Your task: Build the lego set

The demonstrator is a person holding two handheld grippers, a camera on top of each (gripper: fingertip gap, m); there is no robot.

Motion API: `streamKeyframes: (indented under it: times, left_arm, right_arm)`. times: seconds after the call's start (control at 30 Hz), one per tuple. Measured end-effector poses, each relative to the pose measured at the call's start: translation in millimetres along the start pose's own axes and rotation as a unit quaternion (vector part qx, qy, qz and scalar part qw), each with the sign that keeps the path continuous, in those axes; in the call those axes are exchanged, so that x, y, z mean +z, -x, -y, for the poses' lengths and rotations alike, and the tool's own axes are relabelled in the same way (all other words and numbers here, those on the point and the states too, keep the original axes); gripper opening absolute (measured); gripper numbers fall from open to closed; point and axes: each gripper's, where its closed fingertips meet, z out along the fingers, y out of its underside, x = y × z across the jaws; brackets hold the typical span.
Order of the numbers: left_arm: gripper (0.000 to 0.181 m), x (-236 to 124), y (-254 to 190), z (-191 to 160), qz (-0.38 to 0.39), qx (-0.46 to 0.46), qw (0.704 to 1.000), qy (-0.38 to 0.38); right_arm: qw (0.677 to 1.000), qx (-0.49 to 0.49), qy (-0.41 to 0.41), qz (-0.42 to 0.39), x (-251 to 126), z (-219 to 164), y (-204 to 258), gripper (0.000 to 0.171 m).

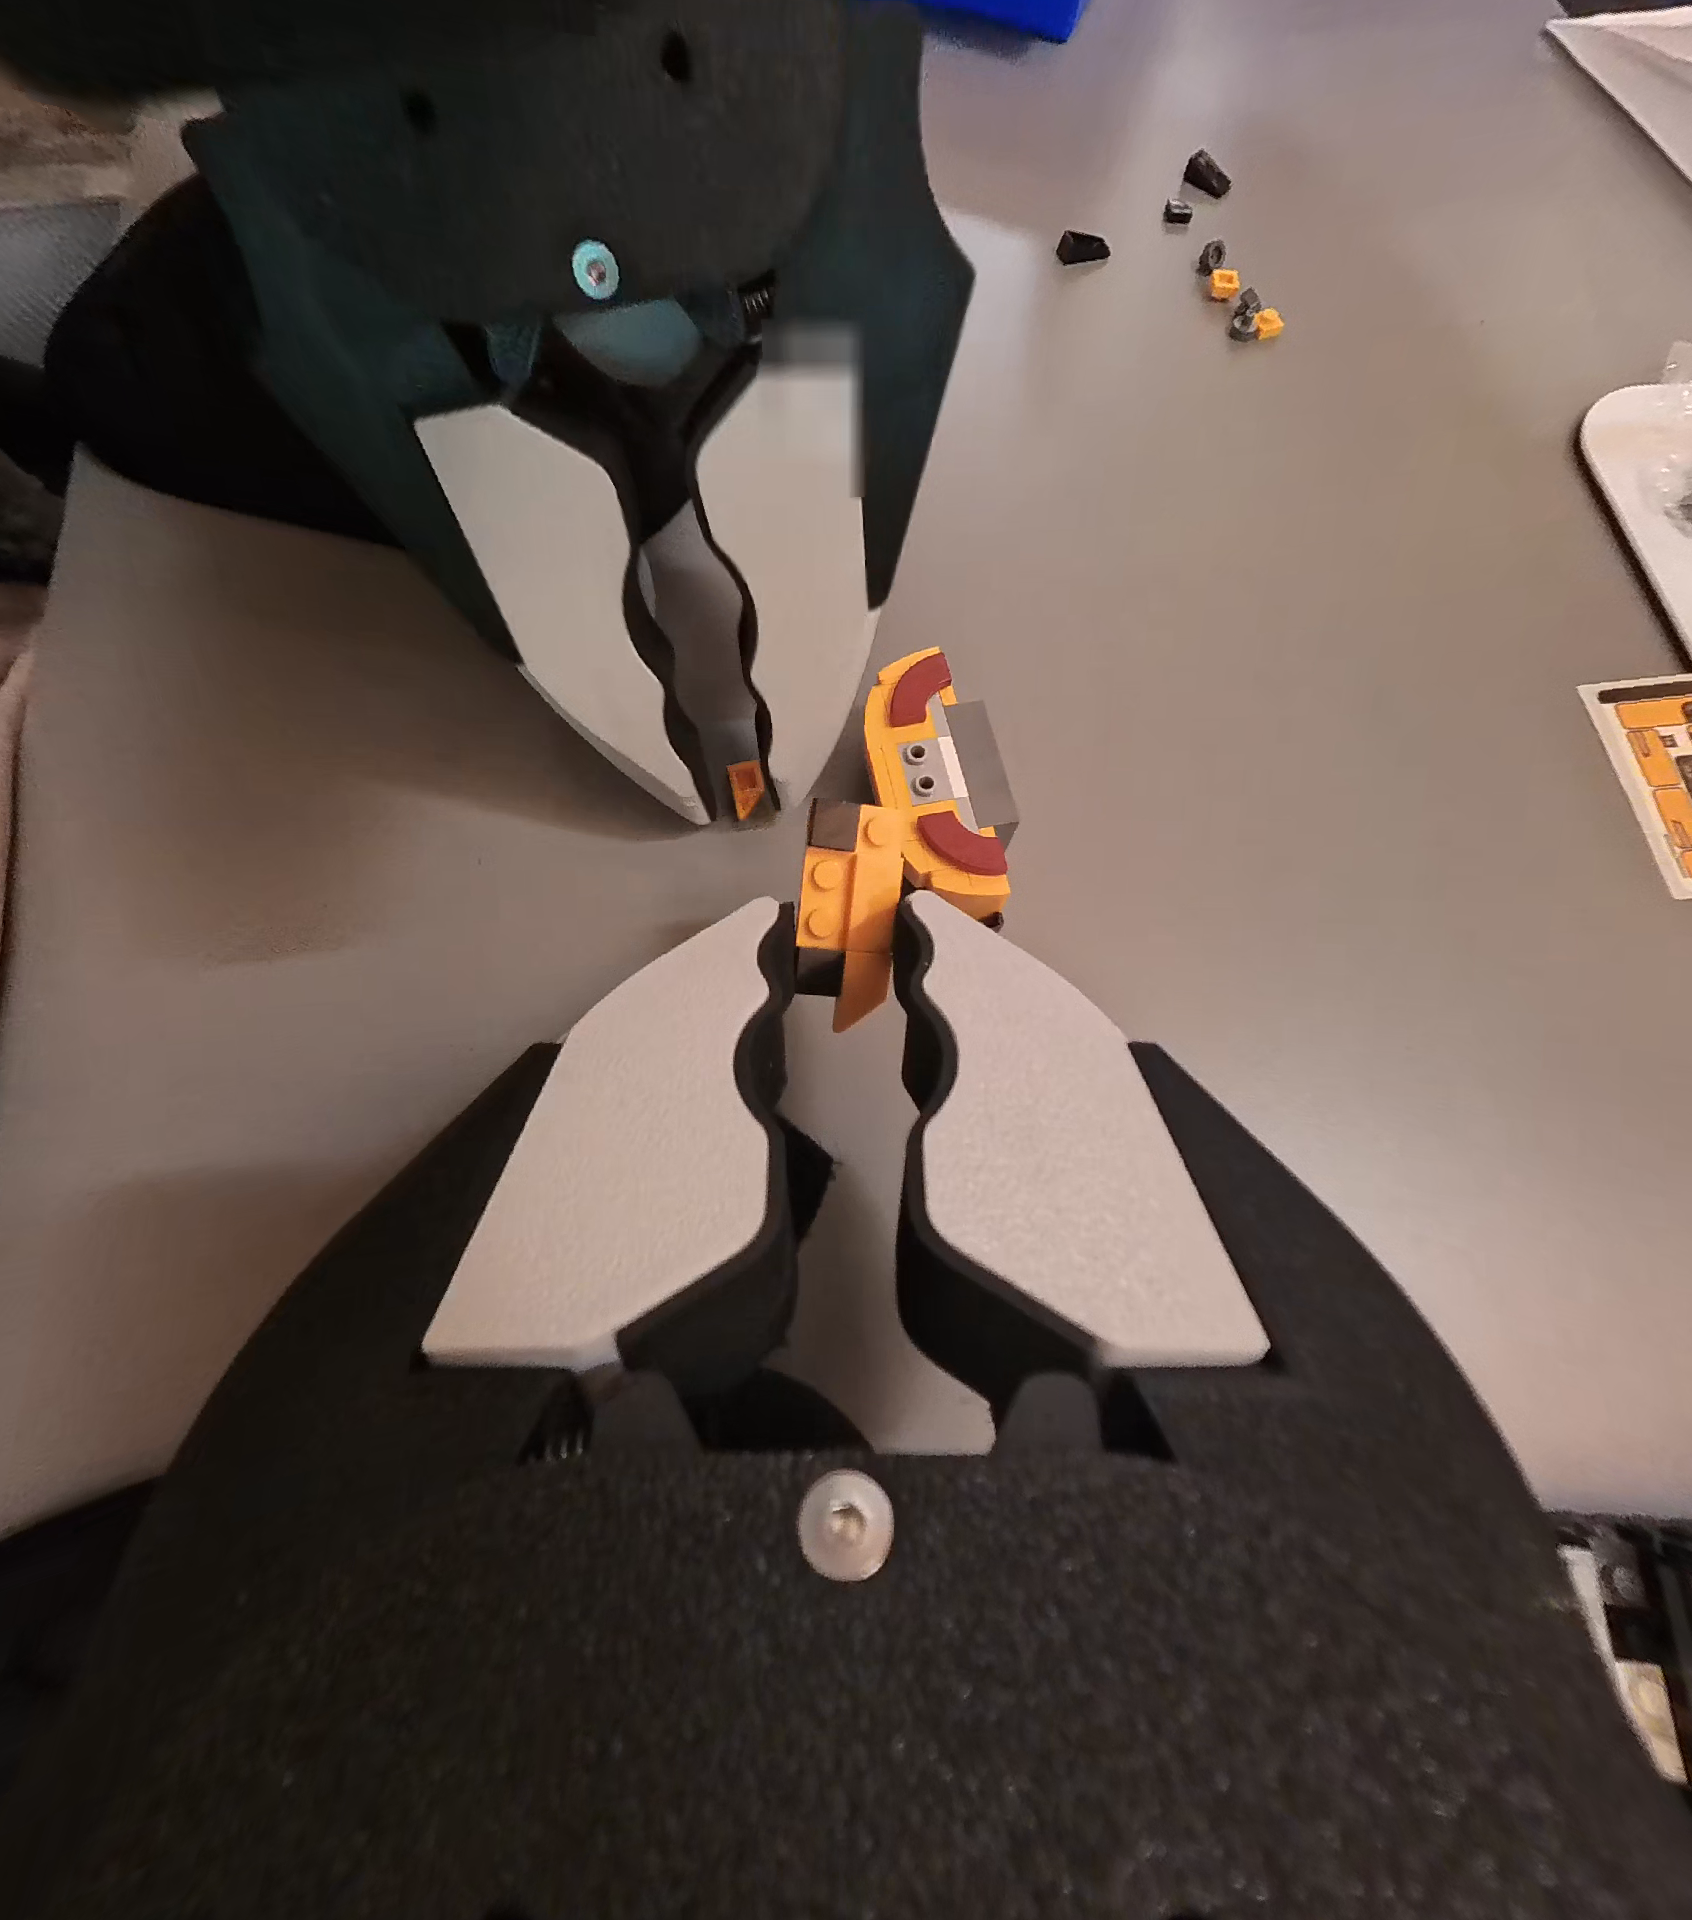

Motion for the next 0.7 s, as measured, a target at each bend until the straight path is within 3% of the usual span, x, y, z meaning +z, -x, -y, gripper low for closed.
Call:
streamKeyframes:
  times: [0.17,0.3,0.4,0.5,0.57,0.7]
  left_arm:
    - [0.0,2,-1,-2,-0.014,0.023,0.999,0.029]
    - [0.0,-16,-3,33,-0.055,-0.063,0.987,-0.14]
    - [0.0,-39,9,48,-0.083,-0.17,0.941,-0.279]
    - [0.0,-56,21,45,-0.106,-0.256,0.896,-0.346]
    - [0.0,-51,20,31,-0.096,-0.266,0.905,-0.317]
    - [0.011,-22,7,-3,-0.036,-0.202,0.966,-0.155]
  right_arm:
    - [1.0,0.002,0.0,-0.004,-2,0,-2,0.018]
    - [1.0,0.003,0.001,0.0,-3,-1,-2,0.018]
    - [1.0,-0.003,0.01,0.015,-2,-4,3,0.018]
    - [1.0,-0.004,0.014,0.026,2,-6,7,0.018]
    - [0.999,-0.006,0.019,0.029,4,-8,9,0.018]
    - [0.999,-0.004,0.026,0.034,7,-10,10,0.018]
